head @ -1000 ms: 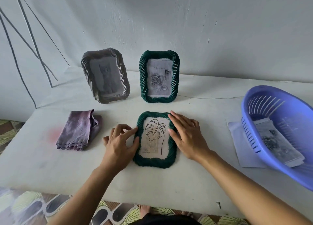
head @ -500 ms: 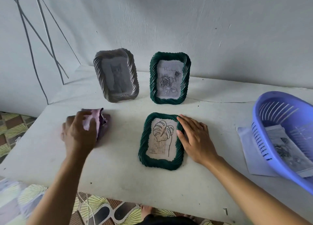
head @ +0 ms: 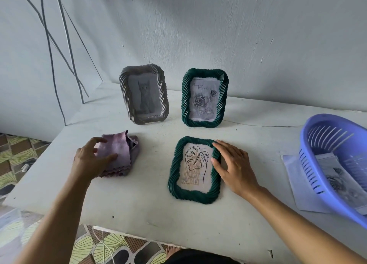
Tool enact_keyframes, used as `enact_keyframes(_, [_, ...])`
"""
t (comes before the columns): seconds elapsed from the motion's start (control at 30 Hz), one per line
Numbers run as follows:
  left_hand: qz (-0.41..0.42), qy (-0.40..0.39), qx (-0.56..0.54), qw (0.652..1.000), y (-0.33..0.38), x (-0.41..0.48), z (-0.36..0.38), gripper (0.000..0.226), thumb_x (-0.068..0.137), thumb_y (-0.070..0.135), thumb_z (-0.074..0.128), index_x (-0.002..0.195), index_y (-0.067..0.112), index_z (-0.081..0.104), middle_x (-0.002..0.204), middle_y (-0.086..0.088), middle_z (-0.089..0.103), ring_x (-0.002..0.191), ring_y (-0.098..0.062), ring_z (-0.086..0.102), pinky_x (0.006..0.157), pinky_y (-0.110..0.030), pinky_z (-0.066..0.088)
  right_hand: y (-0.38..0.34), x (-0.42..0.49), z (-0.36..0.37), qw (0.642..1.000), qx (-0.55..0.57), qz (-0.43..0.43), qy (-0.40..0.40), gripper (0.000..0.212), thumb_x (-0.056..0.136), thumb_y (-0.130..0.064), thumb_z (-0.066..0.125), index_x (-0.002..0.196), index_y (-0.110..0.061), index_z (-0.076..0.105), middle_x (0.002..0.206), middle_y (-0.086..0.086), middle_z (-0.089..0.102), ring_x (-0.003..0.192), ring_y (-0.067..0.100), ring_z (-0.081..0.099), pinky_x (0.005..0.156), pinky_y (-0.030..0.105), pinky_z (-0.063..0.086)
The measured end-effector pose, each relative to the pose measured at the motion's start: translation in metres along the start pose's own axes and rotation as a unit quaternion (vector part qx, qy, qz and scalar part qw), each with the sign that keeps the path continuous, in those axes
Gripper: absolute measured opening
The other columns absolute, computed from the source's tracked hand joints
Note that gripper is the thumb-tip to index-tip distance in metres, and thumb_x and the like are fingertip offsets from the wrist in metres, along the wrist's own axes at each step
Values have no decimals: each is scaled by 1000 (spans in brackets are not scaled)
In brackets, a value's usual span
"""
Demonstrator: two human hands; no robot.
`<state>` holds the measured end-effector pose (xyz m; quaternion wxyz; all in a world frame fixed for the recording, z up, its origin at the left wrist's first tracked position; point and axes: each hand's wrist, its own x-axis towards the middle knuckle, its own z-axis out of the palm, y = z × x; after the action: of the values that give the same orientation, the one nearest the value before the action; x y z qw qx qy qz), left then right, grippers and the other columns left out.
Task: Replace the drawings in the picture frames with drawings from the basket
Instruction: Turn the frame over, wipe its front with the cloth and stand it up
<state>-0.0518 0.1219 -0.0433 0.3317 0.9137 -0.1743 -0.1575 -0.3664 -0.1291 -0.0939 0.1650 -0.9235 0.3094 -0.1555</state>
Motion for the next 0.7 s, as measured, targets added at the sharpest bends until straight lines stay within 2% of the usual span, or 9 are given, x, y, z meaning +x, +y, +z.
enact_keyframes(0.1, [-2,-37,-32,999,3,-4,4,47,71,23,88,107,39,64,104,-14,65,88,-37,64,51,-32,50,-2,0,1,1000,7,4,13,56,97,-53,36,144,-25,49,149,-9,47,140,7,37,113,33,28])
enact_keyframes(0.13, [3,-40,-14,999,3,-4,5,48,68,31,87,107,42,62,106,-14,63,92,-38,62,58,-37,54,-4,1,1,1000,13,10,19,55,96,-53,37,141,-25,51,148,-8,49,139,9,39,112,35,29])
enact_keyframes(0.17, [11,-37,18,999,5,-6,7,49,66,40,83,109,44,61,110,-13,60,100,-38,59,72,-43,56,-6,2,2,999,18,16,24,54,95,-52,38,138,-24,54,145,-7,51,137,11,42,110,37,30])
enact_keyframes(0.23, [8,-11,104,995,10,-11,12,48,74,45,77,118,44,58,120,-12,50,119,-37,47,99,-48,45,-13,6,3,999,20,26,35,52,91,-51,39,131,-24,59,139,-5,54,132,16,46,107,42,32])
enact_keyframes(0.27, [6,1,133,991,14,-13,14,45,80,45,75,121,43,57,124,-11,47,124,-35,42,104,-48,38,-15,8,4,999,18,29,40,52,90,-51,39,128,-24,61,137,-5,55,129,17,47,106,44,33])
enact_keyframes(0.37, [15,-6,127,992,20,-10,16,48,82,43,74,126,38,56,125,-15,48,125,-37,44,104,-46,37,-20,12,4,997,17,45,57,49,90,-51,37,122,-25,63,128,-5,57,124,18,51,102,46,35])
enact_keyframes(0.5, [41,-12,63,997,21,-2,12,50,78,26,81,123,27,59,105,-10,54,117,-36,50,92,-40,41,-25,15,5,996,17,60,65,45,92,-51,36,116,-25,63,121,-4,58,118,20,53,98,47,37])
enact_keyframes(0.6, [43,-33,50,997,21,-6,15,49,76,26,83,119,32,61,106,-9,55,109,-33,55,86,-36,44,-34,19,6,996,3,50,79,39,93,-48,39,113,-26,64,118,-5,57,116,20,53,94,47,38])
enact_keyframes(0.7, [68,-70,34,995,22,-10,20,54,75,29,84,122,37,59,108,-6,61,88,-22,62,81,-36,51,-50,28,3,996,8,16,84,32,93,-44,43,110,-27,64,112,-8,60,114,18,53,93,47,38])
